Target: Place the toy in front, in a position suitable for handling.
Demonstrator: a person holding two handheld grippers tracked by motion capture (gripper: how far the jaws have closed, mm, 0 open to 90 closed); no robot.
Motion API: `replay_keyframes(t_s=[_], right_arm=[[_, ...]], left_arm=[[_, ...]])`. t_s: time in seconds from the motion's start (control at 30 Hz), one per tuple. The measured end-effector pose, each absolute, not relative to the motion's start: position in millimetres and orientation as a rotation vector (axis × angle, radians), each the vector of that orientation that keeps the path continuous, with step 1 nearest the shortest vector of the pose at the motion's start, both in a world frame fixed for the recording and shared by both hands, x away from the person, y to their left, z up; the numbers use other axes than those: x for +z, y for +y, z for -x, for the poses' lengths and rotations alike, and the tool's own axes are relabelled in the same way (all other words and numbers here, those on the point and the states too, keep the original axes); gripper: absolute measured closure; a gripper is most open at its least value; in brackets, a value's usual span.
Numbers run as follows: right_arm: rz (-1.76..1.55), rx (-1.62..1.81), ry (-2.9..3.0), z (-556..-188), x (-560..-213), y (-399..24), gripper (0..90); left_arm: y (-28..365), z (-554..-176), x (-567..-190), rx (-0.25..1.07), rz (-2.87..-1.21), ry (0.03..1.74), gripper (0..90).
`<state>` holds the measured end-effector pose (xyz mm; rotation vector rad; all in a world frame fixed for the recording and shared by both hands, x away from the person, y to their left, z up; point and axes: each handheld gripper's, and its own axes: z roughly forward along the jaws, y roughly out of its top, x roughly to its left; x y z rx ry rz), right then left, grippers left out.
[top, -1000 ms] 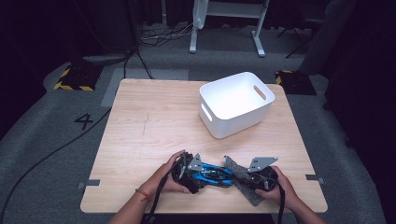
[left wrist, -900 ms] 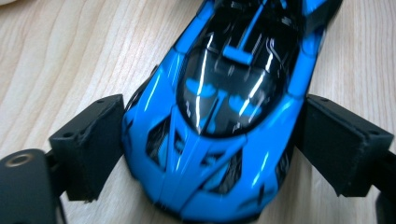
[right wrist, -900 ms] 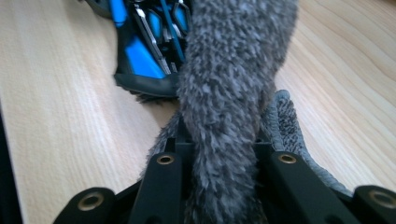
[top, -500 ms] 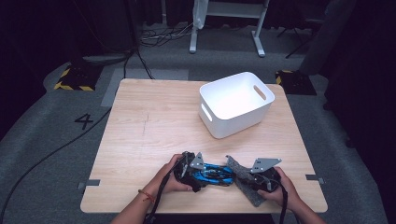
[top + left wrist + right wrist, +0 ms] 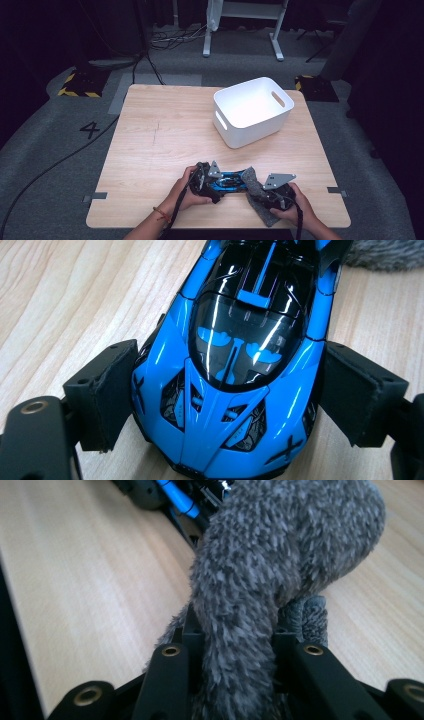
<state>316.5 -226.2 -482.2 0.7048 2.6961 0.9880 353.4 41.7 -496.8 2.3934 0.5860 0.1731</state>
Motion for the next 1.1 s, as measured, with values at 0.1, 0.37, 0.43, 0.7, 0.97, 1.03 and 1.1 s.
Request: replay_keyframes(t_s=[0.1, 0.37, 0.43, 0.7, 0.97, 1.03, 1.1], right_arm=[[-0.736, 0.972, 2.65, -319, -483, -221, 71.1], [-0.817, 0.967, 2.541, -343, -487, -213, 71.0], [-0.832, 0.97, 2.527, -353, -488, -210, 71.0], [-0.835, 0.938, 2.496, -380, -488, -194, 71.7], [-0.789, 0.965, 2.51, -394, -490, -187, 71.6], [-0.8, 0.995, 2.51, -394, -491, -191, 71.6], [-0.793, 0.998, 2.513, -392, -490, -193, 71.6]], left_arm=[[45, -352, -498, 0.165, -2.382, 0.579, 16.4], [50, -350, -497, 0.055, -2.392, 0.526, 5.0], [55, -351, -496, 0.021, -2.372, 0.529, 9.1], [58, -346, -494, -0.003, -2.375, 0.526, 15.5], [76, -340, -487, 0.083, -2.376, 0.469, 27.9], [83, -340, -485, 0.105, -2.365, 0.447, 30.0], [90, -340, -484, 0.145, -2.347, 0.457, 32.1]])
